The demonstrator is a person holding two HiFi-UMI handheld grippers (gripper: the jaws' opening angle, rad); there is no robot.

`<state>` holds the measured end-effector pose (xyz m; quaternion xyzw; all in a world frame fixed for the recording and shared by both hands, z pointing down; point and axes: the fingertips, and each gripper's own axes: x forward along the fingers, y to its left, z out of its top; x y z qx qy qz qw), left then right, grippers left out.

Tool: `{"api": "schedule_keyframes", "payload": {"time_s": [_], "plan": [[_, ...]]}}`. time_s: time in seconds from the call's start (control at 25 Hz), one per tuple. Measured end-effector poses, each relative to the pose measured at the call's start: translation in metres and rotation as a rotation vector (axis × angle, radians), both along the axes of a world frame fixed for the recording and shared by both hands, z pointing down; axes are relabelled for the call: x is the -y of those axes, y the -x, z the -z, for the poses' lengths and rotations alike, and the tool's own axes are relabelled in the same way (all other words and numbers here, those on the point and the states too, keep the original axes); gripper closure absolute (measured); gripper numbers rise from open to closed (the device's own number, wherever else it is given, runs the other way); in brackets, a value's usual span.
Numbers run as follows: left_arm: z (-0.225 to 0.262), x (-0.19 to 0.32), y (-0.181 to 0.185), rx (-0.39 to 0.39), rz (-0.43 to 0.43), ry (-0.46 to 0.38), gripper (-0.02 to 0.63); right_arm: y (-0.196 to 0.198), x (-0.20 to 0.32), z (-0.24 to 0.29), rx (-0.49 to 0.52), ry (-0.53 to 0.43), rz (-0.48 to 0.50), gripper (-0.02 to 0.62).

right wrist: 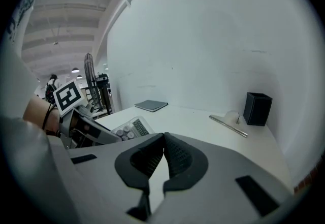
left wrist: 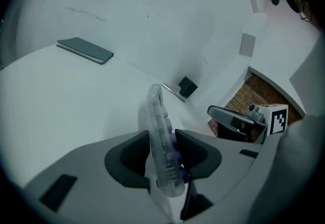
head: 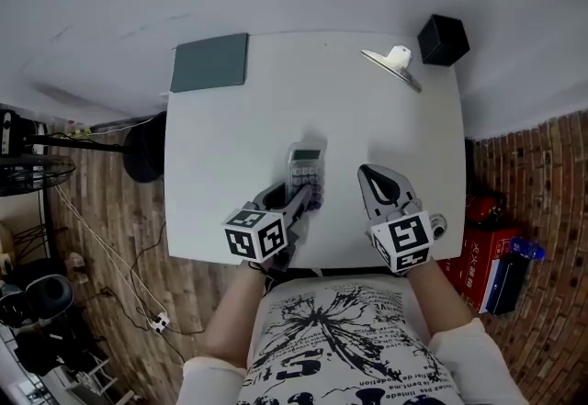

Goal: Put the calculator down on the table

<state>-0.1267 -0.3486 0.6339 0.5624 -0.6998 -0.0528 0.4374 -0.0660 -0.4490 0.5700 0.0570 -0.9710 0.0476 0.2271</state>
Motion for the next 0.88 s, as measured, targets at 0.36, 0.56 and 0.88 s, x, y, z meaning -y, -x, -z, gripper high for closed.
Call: {"api": "schedule_keyframes", "payload": {"time_s": [0.36,0.56,0.88], "plan": [[-0.022,-0.006,0.027,-0.001,0.036,0.1,0.394,0.014,0.0,-0.012,-0.044,0.027,0.013,0.581],[-0.03,-0.01,0.039,0.018,0.042,0.136,0.382,0.024,0.003,-0.014,-0.055,0.038,0.006,0.581],[-0.012,-0.012,0.048,0.125,0.007,0.144,0.377,0.028,0.0,-0.004,-0.067,0.031,-0.017,0.581]]}}
